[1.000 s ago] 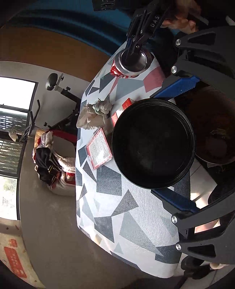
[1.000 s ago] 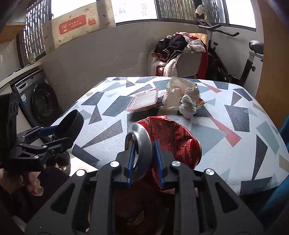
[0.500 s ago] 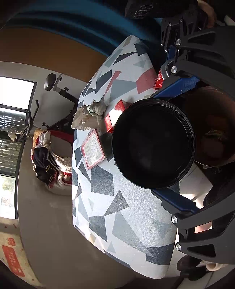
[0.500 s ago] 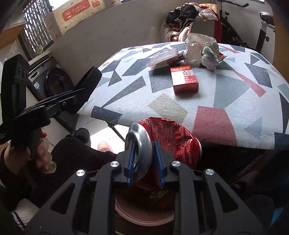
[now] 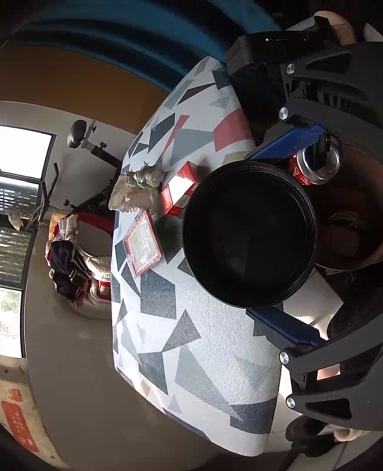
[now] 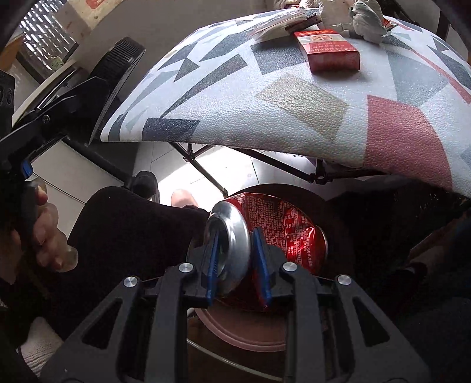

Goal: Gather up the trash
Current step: 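Lower the red can and black lid into the brown bin and open both grippers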

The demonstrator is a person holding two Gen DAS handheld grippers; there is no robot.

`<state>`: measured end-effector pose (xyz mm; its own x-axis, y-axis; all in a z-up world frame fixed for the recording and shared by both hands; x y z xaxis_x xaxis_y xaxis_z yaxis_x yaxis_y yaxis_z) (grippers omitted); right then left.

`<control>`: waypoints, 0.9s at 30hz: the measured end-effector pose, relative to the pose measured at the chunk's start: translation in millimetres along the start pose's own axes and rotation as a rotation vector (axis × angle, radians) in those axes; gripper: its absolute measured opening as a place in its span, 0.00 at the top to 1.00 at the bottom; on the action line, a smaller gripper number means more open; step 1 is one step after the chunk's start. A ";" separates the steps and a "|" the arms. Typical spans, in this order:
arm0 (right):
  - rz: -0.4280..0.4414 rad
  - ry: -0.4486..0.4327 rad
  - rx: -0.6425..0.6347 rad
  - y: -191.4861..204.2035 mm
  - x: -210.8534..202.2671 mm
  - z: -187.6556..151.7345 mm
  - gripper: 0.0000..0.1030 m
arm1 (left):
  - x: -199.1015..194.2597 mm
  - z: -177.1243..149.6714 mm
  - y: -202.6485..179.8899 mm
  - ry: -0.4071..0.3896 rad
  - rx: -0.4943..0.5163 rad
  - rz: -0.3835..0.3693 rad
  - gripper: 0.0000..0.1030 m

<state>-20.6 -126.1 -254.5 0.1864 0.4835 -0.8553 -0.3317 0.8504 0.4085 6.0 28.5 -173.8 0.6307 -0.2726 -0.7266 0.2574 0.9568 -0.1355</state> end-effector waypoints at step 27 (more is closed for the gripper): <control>-0.306 -0.361 -0.105 -57.8 -72.0 18.3 0.06 | 22.6 -36.9 -25.3 0.066 0.124 -0.081 0.12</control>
<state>2.1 -206.3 -210.7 0.5931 0.2715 -0.7579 -0.2997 0.9482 0.1051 -13.3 1.9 -211.6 0.5560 -0.3375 -0.7596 0.3966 0.9109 -0.1144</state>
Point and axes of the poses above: each gripper's, at about its wrist camera, not at the fingertips, and x roughly the way its jaws point, y to its left, z to its top, the point moved 3 cm from there along x, roughly the way its jaws point, and after that the axes turned 5 degrees about y, right-handed, at the moved point
